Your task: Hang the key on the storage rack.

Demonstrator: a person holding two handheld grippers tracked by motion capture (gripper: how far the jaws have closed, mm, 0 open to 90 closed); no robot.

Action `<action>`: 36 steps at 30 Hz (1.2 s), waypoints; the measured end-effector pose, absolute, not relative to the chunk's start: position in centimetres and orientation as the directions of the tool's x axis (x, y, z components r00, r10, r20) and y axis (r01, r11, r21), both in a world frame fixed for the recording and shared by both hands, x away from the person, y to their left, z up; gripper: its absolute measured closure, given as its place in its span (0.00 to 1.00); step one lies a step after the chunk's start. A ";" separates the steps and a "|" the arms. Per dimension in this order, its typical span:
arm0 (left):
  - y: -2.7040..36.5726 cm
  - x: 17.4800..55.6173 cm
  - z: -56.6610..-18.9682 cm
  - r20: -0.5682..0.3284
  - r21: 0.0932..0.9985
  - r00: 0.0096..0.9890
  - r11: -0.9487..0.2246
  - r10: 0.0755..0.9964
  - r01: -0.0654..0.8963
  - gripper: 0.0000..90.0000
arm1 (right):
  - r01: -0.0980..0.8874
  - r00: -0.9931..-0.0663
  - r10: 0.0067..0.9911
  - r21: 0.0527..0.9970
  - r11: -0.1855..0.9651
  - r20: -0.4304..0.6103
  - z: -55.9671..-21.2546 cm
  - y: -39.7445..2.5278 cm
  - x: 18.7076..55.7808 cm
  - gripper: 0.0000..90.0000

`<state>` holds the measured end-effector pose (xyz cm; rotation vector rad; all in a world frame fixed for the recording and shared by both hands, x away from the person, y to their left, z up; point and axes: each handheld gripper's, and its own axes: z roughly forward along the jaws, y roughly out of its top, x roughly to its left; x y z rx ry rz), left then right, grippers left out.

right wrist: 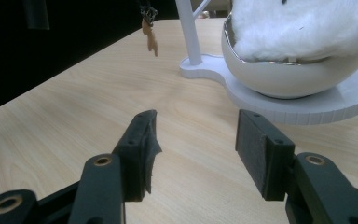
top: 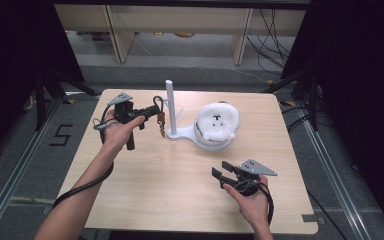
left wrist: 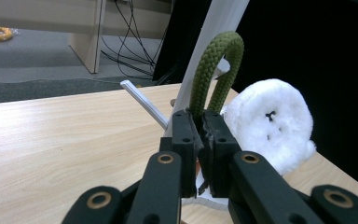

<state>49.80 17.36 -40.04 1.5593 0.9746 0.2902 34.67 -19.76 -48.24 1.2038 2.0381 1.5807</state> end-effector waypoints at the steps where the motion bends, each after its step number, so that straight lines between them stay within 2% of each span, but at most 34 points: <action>1: 17.3 49.9 -40.0 -0.335 0.907 0.616 0.067 0.713 0.415 0.94 | 0.442 -0.603 0.753 0.896 0.039 0.264 -48.2 -19.7 34.6 0.54; 9: 17.1 50.2 -40.1 -0.338 0.904 0.604 0.070 0.721 0.422 0.94 | 0.465 -0.585 0.760 0.885 0.026 0.285 -48.2 -19.8 34.3 0.54; 11: 17.0 50.3 -40.1 -0.337 0.903 0.601 0.068 0.725 0.424 0.94 | 0.432 -0.598 0.763 0.901 0.048 0.246 -48.2 -20.0 34.5 0.54; 17: 16.5 50.4 -40.6 -0.331 0.903 0.595 0.064 0.732 0.424 0.94 | 0.434 -0.596 0.766 0.899 0.053 0.243 -48.3 -20.0 34.5 0.54; 22: 16.2 50.6 -40.9 -0.326 0.904 0.593 0.059 0.736 0.423 0.94 | 0.453 -0.588 0.762 0.891 0.034 0.270 -48.5 -19.9 34.5 0.54; 32: 15.8 50.6 -41.2 -0.312 0.905 0.594 0.042 0.742 0.423 0.94 | 0.446 -0.593 0.762 0.894 0.042 0.260 -48.5 -20.0 34.5 0.54; 33: 15.8 50.6 -41.2 -0.312 0.905 0.594 0.042 0.742 0.423 0.94 | 0.474 -0.575 0.765 0.880 0.024 0.289 -48.4 -19.9 34.3 0.54; 34: 15.8 50.6 -41.2 -0.305 0.907 0.593 0.036 0.745 0.421 0.93 | 0.438 -0.599 0.762 0.898 0.054 0.246 -48.6 -20.1 34.6 0.54; 36: 15.8 50.6 -41.3 -0.299 0.908 0.595 0.031 0.746 0.418 0.93 | 0.437 -0.598 0.764 0.898 0.056 0.243 -48.6 -20.1 34.6 0.54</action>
